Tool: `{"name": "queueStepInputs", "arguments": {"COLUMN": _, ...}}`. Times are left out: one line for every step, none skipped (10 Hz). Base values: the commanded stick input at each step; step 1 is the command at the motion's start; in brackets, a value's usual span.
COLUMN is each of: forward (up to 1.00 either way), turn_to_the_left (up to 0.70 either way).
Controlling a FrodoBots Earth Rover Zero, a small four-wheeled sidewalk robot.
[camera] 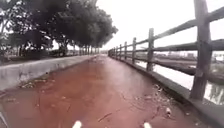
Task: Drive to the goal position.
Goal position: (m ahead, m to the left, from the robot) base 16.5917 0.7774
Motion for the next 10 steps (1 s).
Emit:
{"name": "queueStepInputs", "arguments": {"forward": 0.50, "turn_to_the_left": 0.22}}
{"name": "queueStepInputs", "arguments": {"forward": 0.50, "turn_to_the_left": 0.35}}
{"name": "queueStepInputs", "arguments": {"forward": 0.50, "turn_to_the_left": 0.49}}
{"name": "queueStepInputs", "arguments": {"forward": 0.50, "turn_to_the_left": 0.43}}
{"name": "queueStepInputs", "arguments": {"forward": 0.50, "turn_to_the_left": 0.35}}
{"name": "queueStepInputs", "arguments": {"forward": 0.50, "turn_to_the_left": 0.27}}
{"name": "queueStepInputs", "arguments": {"forward": 0.50, "turn_to_the_left": 0.19}}
{"name": "queueStepInputs", "arguments": {"forward": 0.50, "turn_to_the_left": 0.12}}
{"name": "queueStepInputs", "arguments": {"forward": 0.50, "turn_to_the_left": 0.04}}
{"name": "queueStepInputs", "arguments": {"forward": 0.50, "turn_to_the_left": 0.00}}
